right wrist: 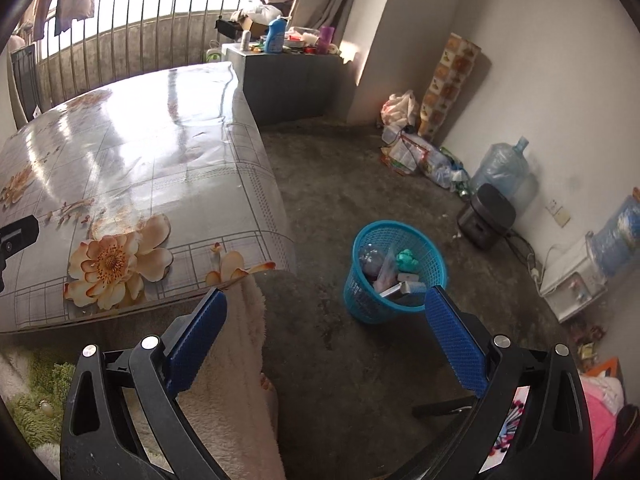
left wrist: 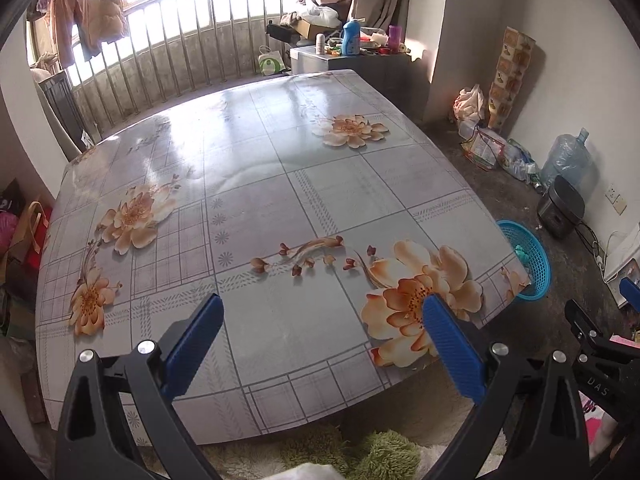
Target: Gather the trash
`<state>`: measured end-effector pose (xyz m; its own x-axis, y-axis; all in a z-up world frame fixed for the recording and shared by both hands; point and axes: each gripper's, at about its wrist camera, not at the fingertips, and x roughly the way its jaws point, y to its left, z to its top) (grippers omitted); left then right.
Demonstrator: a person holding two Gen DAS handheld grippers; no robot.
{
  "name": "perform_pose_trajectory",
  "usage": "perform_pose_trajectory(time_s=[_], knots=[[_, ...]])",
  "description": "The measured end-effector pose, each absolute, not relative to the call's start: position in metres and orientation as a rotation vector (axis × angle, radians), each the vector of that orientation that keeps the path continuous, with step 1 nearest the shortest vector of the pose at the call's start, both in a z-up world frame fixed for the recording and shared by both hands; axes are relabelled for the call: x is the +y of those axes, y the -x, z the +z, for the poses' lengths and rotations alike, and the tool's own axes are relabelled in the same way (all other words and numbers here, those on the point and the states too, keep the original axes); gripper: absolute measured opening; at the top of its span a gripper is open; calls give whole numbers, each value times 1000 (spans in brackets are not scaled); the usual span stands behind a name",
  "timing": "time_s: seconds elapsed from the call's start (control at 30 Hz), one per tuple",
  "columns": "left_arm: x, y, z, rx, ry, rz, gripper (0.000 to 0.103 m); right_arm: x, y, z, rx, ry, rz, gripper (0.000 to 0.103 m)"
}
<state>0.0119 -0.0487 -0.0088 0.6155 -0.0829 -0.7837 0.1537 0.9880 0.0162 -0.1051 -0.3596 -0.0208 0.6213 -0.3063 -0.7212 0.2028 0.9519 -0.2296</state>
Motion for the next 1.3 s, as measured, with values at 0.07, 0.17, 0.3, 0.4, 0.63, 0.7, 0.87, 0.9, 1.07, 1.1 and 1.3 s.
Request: perform_pose_trajectory(time_s=[0.07,0.17,0.3,0.4,0.63,0.7,0.87,0.9,1.07,1.1,1.3], knots=[[-52,-13,-9,907,-99,-143,98,-362,106,-21,854,128,-304,95],[-58,-14,-8,911,-125,-147,98,-366,108,-22,857,112,-317,95],[-64,-14,-8,911,-145,-161,98,-366,109,-23,862,98,-326,95],[-68,-14,-8,911,-156,-165,98,-366,111,-23,862,93,-327,95],[-70,-15,-9,914,-163,-167,98,-367,113,-21,860,88,-329,95],[-70,-14,-9,913,-163,-167,98,-366,113,-21,860,91,-329,95],[-67,-17,-11,918,-154,-165,98,-365,112,-18,860,99,-328,95],[-66,-17,-11,919,-153,-164,98,-365,112,-18,861,100,-328,95],[-62,-19,-13,930,-145,-166,98,-361,111,-17,865,111,-321,95],[-62,-19,-14,931,-143,-166,98,-361,111,-17,864,114,-321,95],[-59,-21,-11,926,-130,-166,98,-359,109,-13,862,125,-316,95]])
